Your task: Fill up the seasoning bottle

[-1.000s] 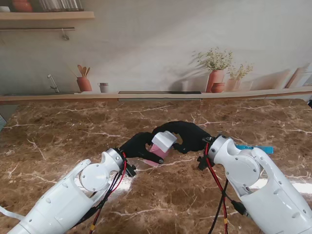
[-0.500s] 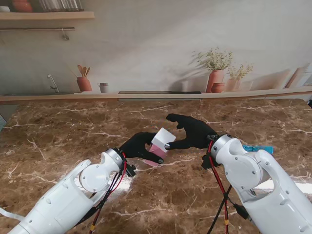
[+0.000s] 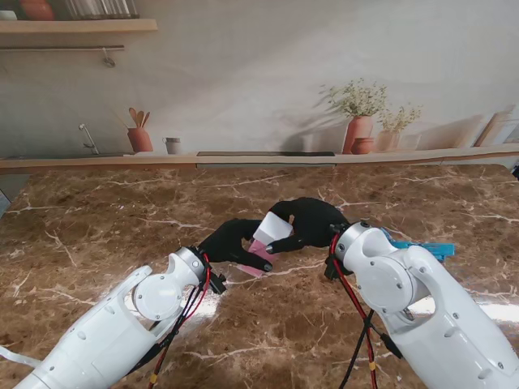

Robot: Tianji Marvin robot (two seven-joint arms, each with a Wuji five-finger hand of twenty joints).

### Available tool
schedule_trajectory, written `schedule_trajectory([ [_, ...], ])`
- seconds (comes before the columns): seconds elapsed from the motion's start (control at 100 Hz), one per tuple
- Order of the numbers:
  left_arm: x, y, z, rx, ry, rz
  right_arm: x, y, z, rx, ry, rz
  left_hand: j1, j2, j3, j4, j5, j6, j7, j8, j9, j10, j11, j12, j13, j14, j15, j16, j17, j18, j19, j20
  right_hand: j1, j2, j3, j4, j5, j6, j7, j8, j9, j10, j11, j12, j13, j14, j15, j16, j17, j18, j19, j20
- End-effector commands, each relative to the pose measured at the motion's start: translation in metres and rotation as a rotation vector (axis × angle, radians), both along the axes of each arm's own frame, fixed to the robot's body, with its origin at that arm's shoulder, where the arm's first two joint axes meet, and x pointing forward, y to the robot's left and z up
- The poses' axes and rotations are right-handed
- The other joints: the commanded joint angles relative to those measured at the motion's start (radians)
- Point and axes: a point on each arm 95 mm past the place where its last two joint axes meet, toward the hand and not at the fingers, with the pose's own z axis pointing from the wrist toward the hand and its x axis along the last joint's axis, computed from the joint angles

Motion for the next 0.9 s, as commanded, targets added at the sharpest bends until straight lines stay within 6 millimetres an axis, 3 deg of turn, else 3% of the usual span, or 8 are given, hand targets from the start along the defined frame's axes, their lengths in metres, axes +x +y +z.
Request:
schedule_trajectory([
  [0.0, -0.001, -0.002, 0.000, -0.011, -0.001, 0.001, -0.001, -0.001, -0.004, -0.001, 0.031, 0.052, 0.158, 0.308, 0.239, -0.002, 0.170, -0.221, 0.164, 0.087, 0.049, -0.078, 0.116, 0.048, -0.010, -0.009, 0.022, 0.007, -0.018, -0.014, -0.016, 0.005, 0.211, -0.080, 0.420, -0.040, 0.007, -0.070, -0.013, -0.007, -0.030, -0.058, -0.047, -0.029, -0.041, -0.012, -0.074, 0.003, -0.050, -0.018, -0.037, -0.038],
  [0.16, -0.001, -0.002, 0.000, -0.014, -0.001, 0.006, -0.003, -0.007, -0.003, 0.032, 0.110, 0.213, 0.159, 0.309, 0.239, -0.003, 0.170, -0.220, 0.165, 0.086, 0.049, -0.077, 0.116, 0.048, -0.009, -0.008, 0.021, 0.007, -0.016, -0.015, -0.016, 0.006, 0.303, -0.111, 0.634, 0.012, -0.298, -0.191, -0.419, -0.247, -0.447, 0.004, -0.380, -0.320, -0.572, 0.039, -0.681, -0.331, -0.417, -0.041, -0.570, -0.126],
  [0.29, 0.000, -0.002, 0.001, -0.014, -0.006, 0.005, -0.004, -0.010, -0.001, 0.075, 0.136, 0.214, 0.159, 0.310, 0.239, -0.004, 0.171, -0.220, 0.166, 0.086, 0.048, -0.077, 0.116, 0.047, -0.010, -0.008, 0.020, 0.006, -0.017, -0.014, -0.016, 0.006, 0.052, -0.087, 0.259, -0.019, -0.421, -0.093, -0.507, -0.325, -0.573, 0.065, -0.517, -0.436, -0.694, 0.083, -0.788, -0.400, -0.478, -0.036, -0.688, -0.085],
  [0.37, 0.000, -0.002, 0.001, -0.014, -0.008, 0.005, -0.005, -0.009, -0.001, 0.106, 0.109, 0.152, 0.160, 0.308, 0.240, -0.003, 0.171, -0.218, 0.166, 0.086, 0.049, -0.076, 0.116, 0.047, -0.011, -0.006, 0.020, 0.006, -0.017, -0.014, -0.016, 0.006, -0.078, 0.074, -0.094, 0.027, -0.420, 0.009, -0.495, -0.365, -0.557, 0.072, -0.515, -0.420, -0.657, 0.104, -0.788, -0.394, -0.450, -0.025, -0.688, -0.047],
  [0.49, -0.001, -0.002, 0.001, -0.012, -0.010, 0.006, -0.004, -0.004, -0.001, 0.088, 0.025, -0.008, 0.159, 0.308, 0.240, -0.004, 0.171, -0.218, 0.165, 0.085, 0.049, -0.077, 0.115, 0.047, -0.011, -0.007, 0.019, 0.006, -0.017, -0.013, -0.016, 0.007, -0.325, 0.097, 0.029, 0.049, -0.330, 0.069, -0.299, -0.141, -0.394, 0.075, -0.426, -0.355, -0.457, 0.137, -0.702, -0.331, -0.313, 0.014, -0.581, 0.008],
  [0.67, -0.001, -0.001, 0.002, -0.006, -0.012, 0.007, -0.003, 0.002, -0.001, 0.014, 0.017, -0.089, 0.160, 0.308, 0.240, -0.004, 0.171, -0.220, 0.165, 0.084, 0.048, -0.079, 0.113, 0.047, -0.012, -0.007, 0.018, 0.005, -0.018, -0.015, -0.018, 0.007, -0.395, 0.102, 0.054, 0.032, -0.121, 0.051, -0.136, -0.108, -0.116, 0.068, -0.267, -0.254, -0.088, 0.145, -0.485, -0.193, -0.052, 0.060, -0.311, 0.021],
  [0.8, -0.001, -0.002, 0.002, -0.007, -0.015, 0.003, 0.000, 0.006, -0.003, -0.022, 0.024, -0.074, 0.160, 0.308, 0.240, -0.003, 0.172, -0.222, 0.166, 0.084, 0.049, -0.079, 0.112, 0.047, -0.012, -0.010, 0.016, 0.004, -0.018, -0.015, -0.018, 0.007, -0.290, 0.052, 0.030, 0.028, 0.016, -0.030, -0.020, -0.049, 0.053, 0.003, -0.111, -0.133, 0.102, 0.056, -0.196, -0.033, 0.096, 0.016, -0.001, 0.056],
  [0.89, -0.001, -0.002, 0.003, -0.005, -0.017, 0.002, 0.000, 0.008, -0.004, -0.013, 0.025, -0.033, 0.159, 0.310, 0.239, -0.004, 0.170, -0.224, 0.165, 0.083, 0.048, -0.081, 0.111, 0.047, -0.012, -0.011, 0.016, 0.003, -0.018, -0.016, -0.018, 0.007, 0.105, 0.006, -0.026, 0.077, 0.097, -0.076, 0.061, -0.003, 0.139, -0.039, -0.017, -0.051, 0.147, 0.007, -0.046, -0.002, 0.126, -0.003, 0.127, 0.012],
])
